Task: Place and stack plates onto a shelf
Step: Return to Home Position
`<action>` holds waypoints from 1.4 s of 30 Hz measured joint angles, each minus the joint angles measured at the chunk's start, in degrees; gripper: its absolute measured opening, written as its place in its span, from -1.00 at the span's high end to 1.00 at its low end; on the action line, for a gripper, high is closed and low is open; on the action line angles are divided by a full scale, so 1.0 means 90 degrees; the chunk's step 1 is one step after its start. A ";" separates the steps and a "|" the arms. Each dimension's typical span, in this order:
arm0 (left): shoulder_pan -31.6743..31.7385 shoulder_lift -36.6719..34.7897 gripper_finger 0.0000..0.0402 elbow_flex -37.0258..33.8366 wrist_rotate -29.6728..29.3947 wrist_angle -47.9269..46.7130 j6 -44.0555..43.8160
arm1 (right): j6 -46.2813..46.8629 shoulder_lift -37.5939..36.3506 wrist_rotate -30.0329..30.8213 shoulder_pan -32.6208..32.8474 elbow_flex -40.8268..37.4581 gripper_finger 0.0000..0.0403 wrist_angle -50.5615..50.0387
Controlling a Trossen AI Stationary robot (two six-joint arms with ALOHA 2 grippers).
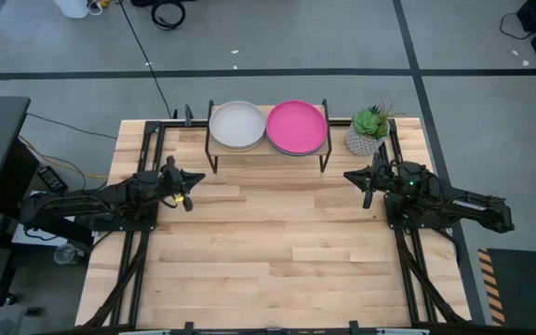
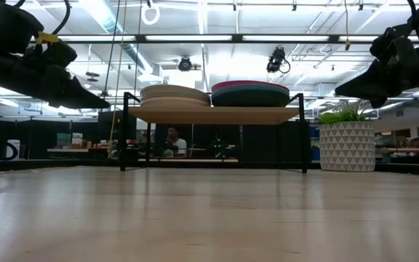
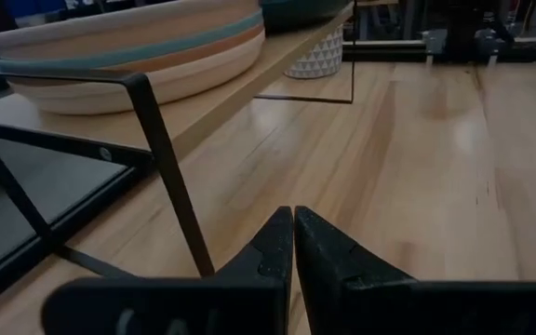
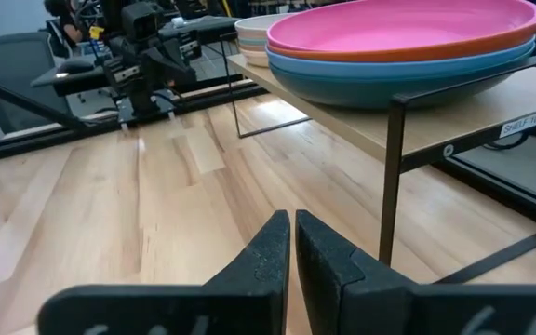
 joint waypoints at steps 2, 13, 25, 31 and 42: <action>0.0000 -0.0001 0.89 -0.0006 0.0002 0.0029 -0.0024 | -0.0002 0.0000 0.0000 0.0000 -0.0002 0.87 0.0000; 0.0002 0.0000 0.89 -0.0019 0.0005 0.0137 -0.0034 | 0.0000 0.0000 0.0000 0.0000 -0.0005 0.87 0.0002; 0.0002 0.0000 0.89 -0.0019 0.0005 0.0164 -0.0039 | -0.0001 0.0000 0.0000 0.0000 -0.0005 0.87 0.0002; 0.0000 0.0000 0.89 -0.0017 0.0005 0.0181 -0.0041 | -0.0002 0.0000 -0.0002 0.0000 -0.0005 0.87 0.0002; 0.0000 0.0000 0.89 -0.0017 0.0005 0.0180 -0.0041 | -0.0001 0.0000 -0.0002 0.0001 -0.0005 0.87 0.0002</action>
